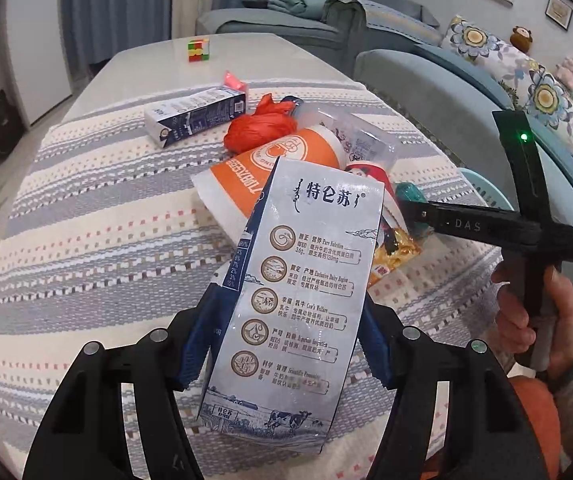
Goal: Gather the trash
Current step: 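Grasp the milk carton with the left tool while the right tool grasps the teal bag, then carry both items over the basket and open both tools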
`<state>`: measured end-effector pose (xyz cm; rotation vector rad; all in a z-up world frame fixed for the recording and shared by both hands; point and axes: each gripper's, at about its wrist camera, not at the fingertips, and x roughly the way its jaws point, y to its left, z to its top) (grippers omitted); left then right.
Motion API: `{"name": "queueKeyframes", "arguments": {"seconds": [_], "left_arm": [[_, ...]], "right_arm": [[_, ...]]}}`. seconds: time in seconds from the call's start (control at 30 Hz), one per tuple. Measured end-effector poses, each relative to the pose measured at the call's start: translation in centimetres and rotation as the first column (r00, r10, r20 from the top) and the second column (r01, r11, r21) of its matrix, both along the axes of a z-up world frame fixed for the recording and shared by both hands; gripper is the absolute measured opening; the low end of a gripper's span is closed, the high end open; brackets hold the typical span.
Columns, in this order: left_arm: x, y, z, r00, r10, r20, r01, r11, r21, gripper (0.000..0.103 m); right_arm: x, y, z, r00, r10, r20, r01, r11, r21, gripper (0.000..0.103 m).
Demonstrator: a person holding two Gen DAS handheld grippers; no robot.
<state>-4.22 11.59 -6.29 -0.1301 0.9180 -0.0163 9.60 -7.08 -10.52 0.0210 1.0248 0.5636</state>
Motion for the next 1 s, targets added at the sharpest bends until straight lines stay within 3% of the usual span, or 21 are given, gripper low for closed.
{"name": "queueKeyframes", "arguments": {"seconds": [0.1, 0.23, 0.53, 0.77, 1.0], "left_arm": [[0.1, 0.0, 0.3, 1.000, 0.002, 0.012, -0.002, 1.000, -0.004, 0.062], [0.7, -0.9, 2.1, 0.998, -0.020, 0.061, 0.020, 1.000, -0.012, 0.062], [5.1, -8.5, 8.7, 0.960, -0.188, 0.206, 0.189, 0.982, 0.018, 0.062], [11.1, -17.2, 11.6, 0.921, -0.318, 0.224, 0.325, 0.946, 0.004, 0.062], [15.5, -24.7, 9.8, 0.900, -0.409, 0.153, 0.417, 0.909, -0.025, 0.062]], "right_arm": [[-0.8, 0.1, 0.5, 0.997, -0.020, 0.070, 0.024, 0.998, -0.064, 0.034], [-1.5, -1.6, 2.6, 0.988, -0.064, 0.140, 0.074, 0.995, -0.063, 0.034], [-1.9, -11.0, 10.6, 0.910, -0.261, 0.323, 0.281, 0.960, -0.017, 0.034], [-0.8, -19.5, 12.2, 0.842, -0.409, 0.353, 0.442, 0.897, -0.015, 0.034], [-0.1, -26.8, 9.7, 0.793, -0.538, 0.286, 0.562, 0.827, -0.005, 0.034]]}}
